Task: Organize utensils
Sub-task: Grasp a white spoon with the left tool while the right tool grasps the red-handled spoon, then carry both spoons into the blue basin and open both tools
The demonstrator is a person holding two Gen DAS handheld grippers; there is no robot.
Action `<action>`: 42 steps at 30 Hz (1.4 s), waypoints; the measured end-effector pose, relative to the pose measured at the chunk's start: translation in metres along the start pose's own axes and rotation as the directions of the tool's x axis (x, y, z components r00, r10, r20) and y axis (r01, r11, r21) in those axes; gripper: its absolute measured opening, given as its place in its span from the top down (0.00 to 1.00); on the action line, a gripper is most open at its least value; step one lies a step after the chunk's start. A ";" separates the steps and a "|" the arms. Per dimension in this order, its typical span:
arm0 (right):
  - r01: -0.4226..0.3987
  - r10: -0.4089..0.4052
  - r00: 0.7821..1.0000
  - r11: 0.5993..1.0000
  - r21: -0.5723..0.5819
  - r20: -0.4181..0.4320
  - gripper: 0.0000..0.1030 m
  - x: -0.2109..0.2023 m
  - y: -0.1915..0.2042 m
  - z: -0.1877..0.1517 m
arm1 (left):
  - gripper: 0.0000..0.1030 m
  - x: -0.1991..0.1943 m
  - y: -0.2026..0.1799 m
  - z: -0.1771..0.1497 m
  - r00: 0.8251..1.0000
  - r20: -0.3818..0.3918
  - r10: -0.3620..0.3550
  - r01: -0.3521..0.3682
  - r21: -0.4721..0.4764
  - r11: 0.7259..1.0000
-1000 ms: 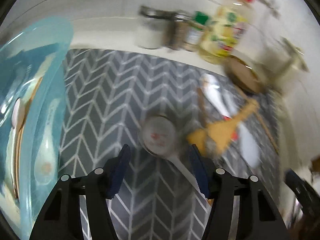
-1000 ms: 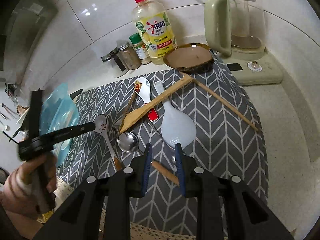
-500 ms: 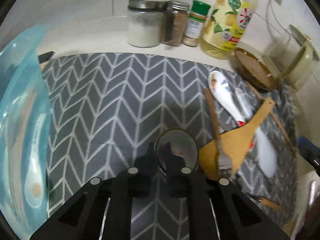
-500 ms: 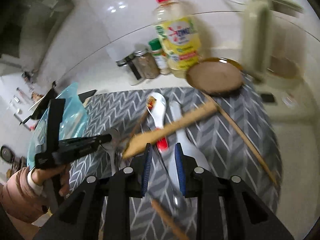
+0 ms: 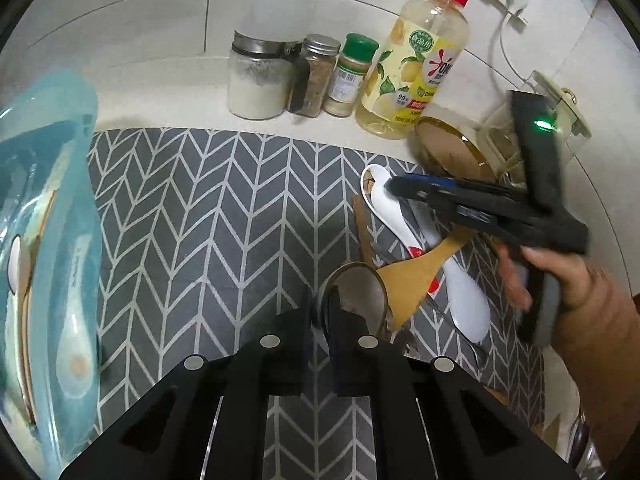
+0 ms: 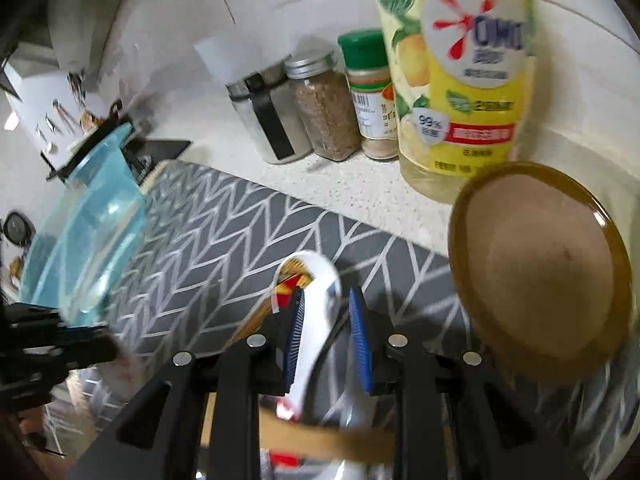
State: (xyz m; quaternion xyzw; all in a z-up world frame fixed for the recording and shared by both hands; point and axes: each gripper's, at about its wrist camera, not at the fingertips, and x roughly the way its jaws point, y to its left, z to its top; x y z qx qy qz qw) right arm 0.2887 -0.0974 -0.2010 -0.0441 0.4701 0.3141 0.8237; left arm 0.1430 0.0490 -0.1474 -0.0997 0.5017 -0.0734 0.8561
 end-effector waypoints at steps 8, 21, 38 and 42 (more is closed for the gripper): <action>-0.010 0.010 1.000 0.991 -0.133 0.000 0.90 0.010 0.015 -0.004 | 0.92 -0.008 -0.006 0.002 1.000 0.021 -0.008 0.008 0.007 1.000; -0.039 0.009 0.947 0.995 0.088 0.322 0.95 -0.090 0.028 -0.026 | 0.92 -0.067 -0.008 0.007 0.994 0.097 -0.055 0.044 0.111 0.993; -0.183 0.151 0.913 0.982 0.049 0.378 0.95 -0.128 0.207 0.032 | 0.92 -0.226 0.096 0.033 0.957 0.288 -0.042 0.005 0.128 0.992; -0.200 0.159 0.942 0.973 0.113 0.295 0.95 -0.080 0.255 0.038 | 0.92 -0.220 0.160 0.036 0.971 0.231 0.059 -0.086 0.107 0.990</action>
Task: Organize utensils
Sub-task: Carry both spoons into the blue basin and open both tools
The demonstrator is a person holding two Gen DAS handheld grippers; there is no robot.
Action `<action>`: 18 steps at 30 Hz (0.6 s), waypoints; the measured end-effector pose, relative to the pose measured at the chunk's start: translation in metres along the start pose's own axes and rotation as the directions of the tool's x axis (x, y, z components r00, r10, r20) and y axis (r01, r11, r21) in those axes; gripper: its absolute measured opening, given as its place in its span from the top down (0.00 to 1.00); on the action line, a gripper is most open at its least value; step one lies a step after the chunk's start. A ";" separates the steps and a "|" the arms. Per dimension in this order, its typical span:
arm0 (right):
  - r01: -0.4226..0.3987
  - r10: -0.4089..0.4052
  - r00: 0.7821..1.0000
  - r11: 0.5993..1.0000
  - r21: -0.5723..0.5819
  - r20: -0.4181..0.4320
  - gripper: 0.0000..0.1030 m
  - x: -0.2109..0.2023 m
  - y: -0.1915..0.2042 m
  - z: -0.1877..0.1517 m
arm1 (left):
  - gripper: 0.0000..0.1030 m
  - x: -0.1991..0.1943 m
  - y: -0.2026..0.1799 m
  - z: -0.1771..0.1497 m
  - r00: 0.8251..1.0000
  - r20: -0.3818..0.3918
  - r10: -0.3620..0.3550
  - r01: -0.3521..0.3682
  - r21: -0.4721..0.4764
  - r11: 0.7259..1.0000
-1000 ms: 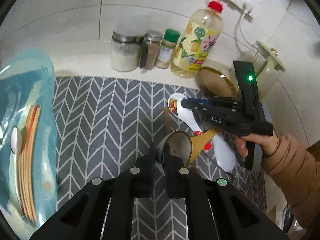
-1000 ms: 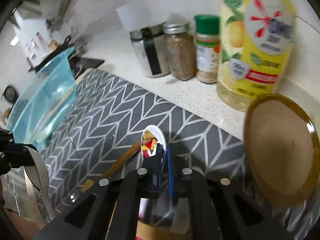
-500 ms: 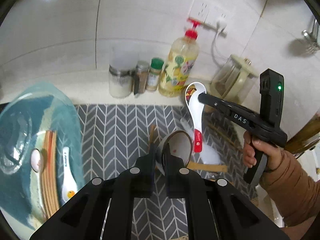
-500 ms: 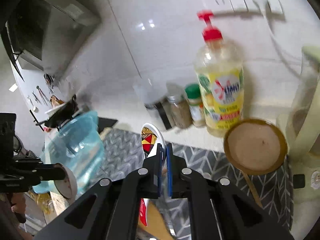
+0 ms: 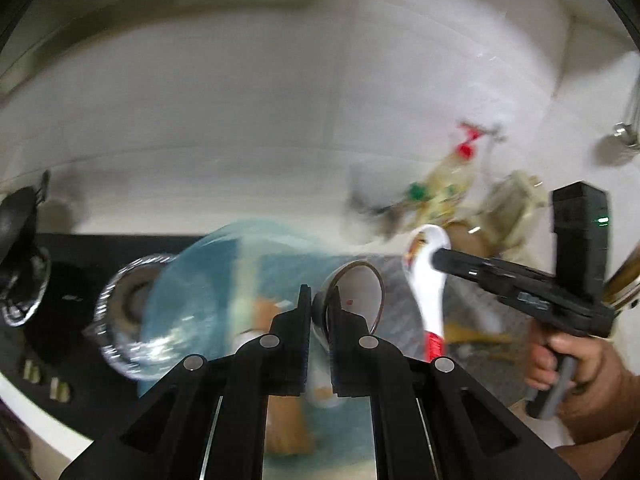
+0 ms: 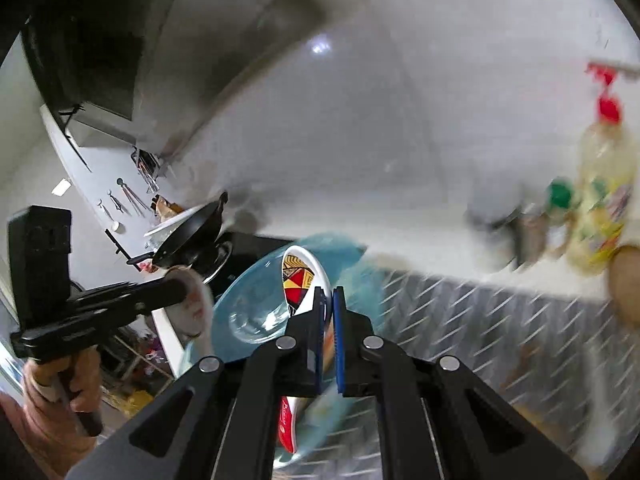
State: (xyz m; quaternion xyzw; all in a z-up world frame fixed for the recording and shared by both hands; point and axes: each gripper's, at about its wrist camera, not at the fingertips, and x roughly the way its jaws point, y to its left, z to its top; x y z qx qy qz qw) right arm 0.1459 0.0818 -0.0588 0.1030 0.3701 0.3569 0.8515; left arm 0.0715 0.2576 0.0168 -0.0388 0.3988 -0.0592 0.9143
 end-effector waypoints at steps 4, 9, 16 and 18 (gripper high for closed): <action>0.055 -0.049 0.993 0.997 0.050 -0.106 0.95 0.046 0.021 -0.019 | 0.91 0.036 0.042 -0.010 0.994 -0.106 0.025 -0.024 0.011 1.000; 0.207 -0.184 0.953 0.976 0.074 -0.239 0.95 0.099 0.030 -0.039 | 0.91 0.083 0.069 -0.026 0.974 -0.227 -0.007 0.011 0.016 1.000; 0.358 -0.325 0.860 0.934 0.010 -0.392 0.95 0.147 0.031 -0.049 | 0.91 0.135 0.074 -0.034 0.934 -0.357 -0.006 0.031 0.066 0.997; 0.378 -0.347 0.832 0.926 -0.015 -0.433 0.95 0.159 0.032 -0.052 | 0.91 0.142 0.071 -0.033 0.929 -0.371 0.003 0.028 0.076 0.997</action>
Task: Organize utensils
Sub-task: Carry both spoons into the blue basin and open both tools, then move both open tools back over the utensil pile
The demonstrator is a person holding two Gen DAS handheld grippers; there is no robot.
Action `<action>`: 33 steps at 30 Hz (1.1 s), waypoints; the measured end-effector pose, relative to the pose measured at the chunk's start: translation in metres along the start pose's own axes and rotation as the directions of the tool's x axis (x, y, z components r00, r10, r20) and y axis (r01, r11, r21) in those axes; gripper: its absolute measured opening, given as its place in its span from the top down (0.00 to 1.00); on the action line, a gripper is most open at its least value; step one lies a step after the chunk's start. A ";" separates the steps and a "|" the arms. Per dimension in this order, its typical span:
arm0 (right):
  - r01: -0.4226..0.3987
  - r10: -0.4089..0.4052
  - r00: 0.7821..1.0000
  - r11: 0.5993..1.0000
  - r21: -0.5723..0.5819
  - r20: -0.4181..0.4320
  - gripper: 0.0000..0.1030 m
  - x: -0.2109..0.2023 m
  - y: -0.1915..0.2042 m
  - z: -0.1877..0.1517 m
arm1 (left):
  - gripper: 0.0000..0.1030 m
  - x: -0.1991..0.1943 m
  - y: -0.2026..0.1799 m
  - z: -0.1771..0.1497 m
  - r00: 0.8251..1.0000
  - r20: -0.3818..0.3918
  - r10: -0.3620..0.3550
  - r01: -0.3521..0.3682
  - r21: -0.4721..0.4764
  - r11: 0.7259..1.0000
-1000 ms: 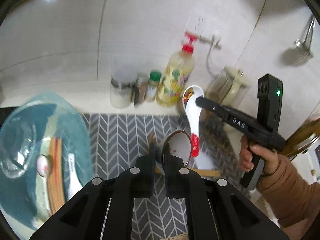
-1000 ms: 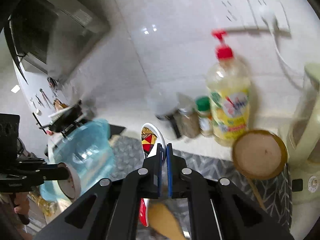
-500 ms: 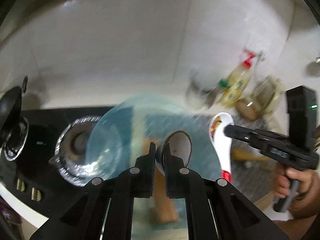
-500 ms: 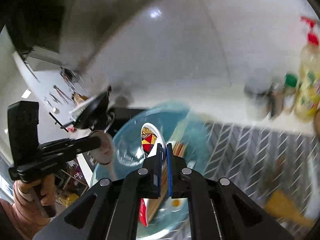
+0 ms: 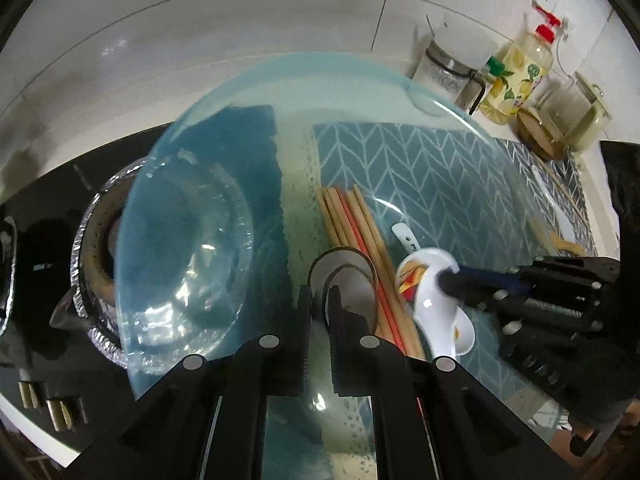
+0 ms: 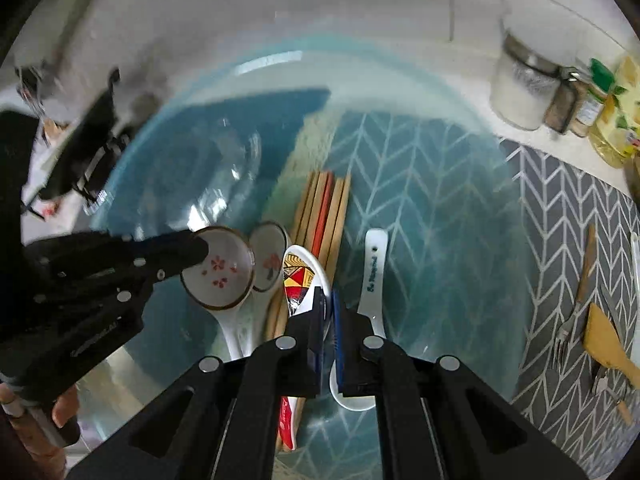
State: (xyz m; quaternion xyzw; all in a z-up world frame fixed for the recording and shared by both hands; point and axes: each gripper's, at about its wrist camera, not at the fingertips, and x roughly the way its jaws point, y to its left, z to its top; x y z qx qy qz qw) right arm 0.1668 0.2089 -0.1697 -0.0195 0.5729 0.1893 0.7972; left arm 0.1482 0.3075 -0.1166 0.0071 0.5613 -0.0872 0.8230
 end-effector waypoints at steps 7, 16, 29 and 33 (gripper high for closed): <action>0.071 -0.072 0.997 0.997 -0.028 -0.040 0.94 0.007 0.005 0.003 | 0.90 0.007 0.000 0.010 0.999 -0.035 0.008 -0.010 -0.036 0.999; -0.032 0.031 0.973 0.999 0.000 0.227 0.74 -0.098 -0.032 0.009 | 0.67 -0.092 -0.023 0.016 0.974 0.227 -0.023 0.042 -0.079 0.996; 0.148 -0.154 0.795 0.987 0.058 0.587 0.49 -0.228 -0.228 -0.073 | 0.38 -0.078 -0.230 0.000 0.917 0.245 -0.315 0.291 0.132 0.948; 0.231 -0.252 0.884 0.968 0.102 0.393 0.49 -0.161 -0.298 -0.110 | 0.38 -0.004 -0.269 -0.009 0.952 0.115 -0.285 0.275 0.090 0.957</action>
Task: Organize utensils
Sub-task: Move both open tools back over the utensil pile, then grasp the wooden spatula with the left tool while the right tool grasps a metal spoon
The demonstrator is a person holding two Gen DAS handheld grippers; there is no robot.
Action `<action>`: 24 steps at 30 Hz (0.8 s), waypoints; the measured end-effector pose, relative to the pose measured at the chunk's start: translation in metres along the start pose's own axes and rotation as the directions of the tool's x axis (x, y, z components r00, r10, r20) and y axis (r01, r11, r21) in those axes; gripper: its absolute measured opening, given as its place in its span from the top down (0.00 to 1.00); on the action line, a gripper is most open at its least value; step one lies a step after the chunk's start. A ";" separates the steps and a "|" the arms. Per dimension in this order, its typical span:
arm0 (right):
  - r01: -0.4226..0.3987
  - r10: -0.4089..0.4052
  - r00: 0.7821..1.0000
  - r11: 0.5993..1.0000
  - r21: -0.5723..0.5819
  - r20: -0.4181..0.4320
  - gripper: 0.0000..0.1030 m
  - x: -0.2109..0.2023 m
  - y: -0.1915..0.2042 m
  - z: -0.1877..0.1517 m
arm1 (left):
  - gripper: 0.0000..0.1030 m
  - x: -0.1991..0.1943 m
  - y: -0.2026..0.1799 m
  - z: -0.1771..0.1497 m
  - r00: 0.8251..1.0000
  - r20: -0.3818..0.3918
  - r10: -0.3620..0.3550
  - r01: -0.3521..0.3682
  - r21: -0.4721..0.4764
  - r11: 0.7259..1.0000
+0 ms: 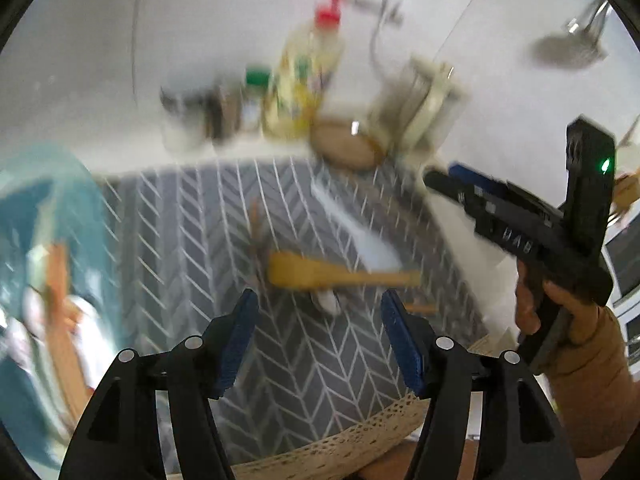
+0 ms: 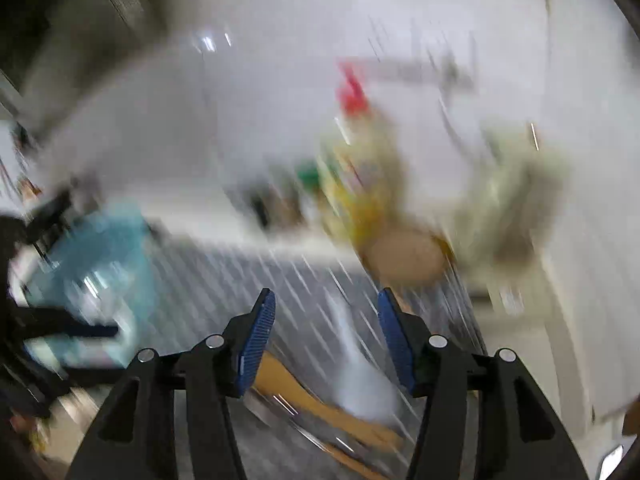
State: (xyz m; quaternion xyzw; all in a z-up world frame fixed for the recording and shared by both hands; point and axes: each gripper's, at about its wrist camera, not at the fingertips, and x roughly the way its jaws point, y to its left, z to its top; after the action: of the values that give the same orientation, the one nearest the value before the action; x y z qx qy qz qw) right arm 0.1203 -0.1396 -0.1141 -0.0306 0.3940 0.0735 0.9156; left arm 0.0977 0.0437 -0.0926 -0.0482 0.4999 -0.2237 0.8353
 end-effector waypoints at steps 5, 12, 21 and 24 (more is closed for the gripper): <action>0.119 -0.116 0.982 0.993 0.016 -0.149 0.49 0.045 -0.055 -0.049 | 0.38 0.049 0.002 -0.019 0.990 -0.091 0.104 -0.108 -0.044 0.993; 0.119 -0.136 0.980 0.986 -0.119 -0.148 0.49 0.058 -0.039 -0.075 | 0.38 0.093 -0.002 -0.027 0.974 -0.163 0.159 -0.175 -0.083 0.981; -0.213 0.167 0.962 0.954 -0.210 -0.214 0.49 0.027 0.031 -0.108 | 0.38 0.119 -0.001 0.004 0.988 -0.119 0.098 -0.116 -0.160 0.980; -0.260 0.214 0.954 0.939 -0.224 -0.211 0.49 0.025 0.043 -0.115 | 0.38 0.120 0.004 0.009 0.993 -0.105 0.056 -0.077 -0.205 0.976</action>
State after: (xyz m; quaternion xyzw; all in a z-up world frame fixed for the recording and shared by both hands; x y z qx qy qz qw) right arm 0.0485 -0.1078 -0.2112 -0.1043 0.4650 0.2293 0.8487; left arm 0.1547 -0.0046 -0.1874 -0.1076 0.5626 -0.1441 0.8069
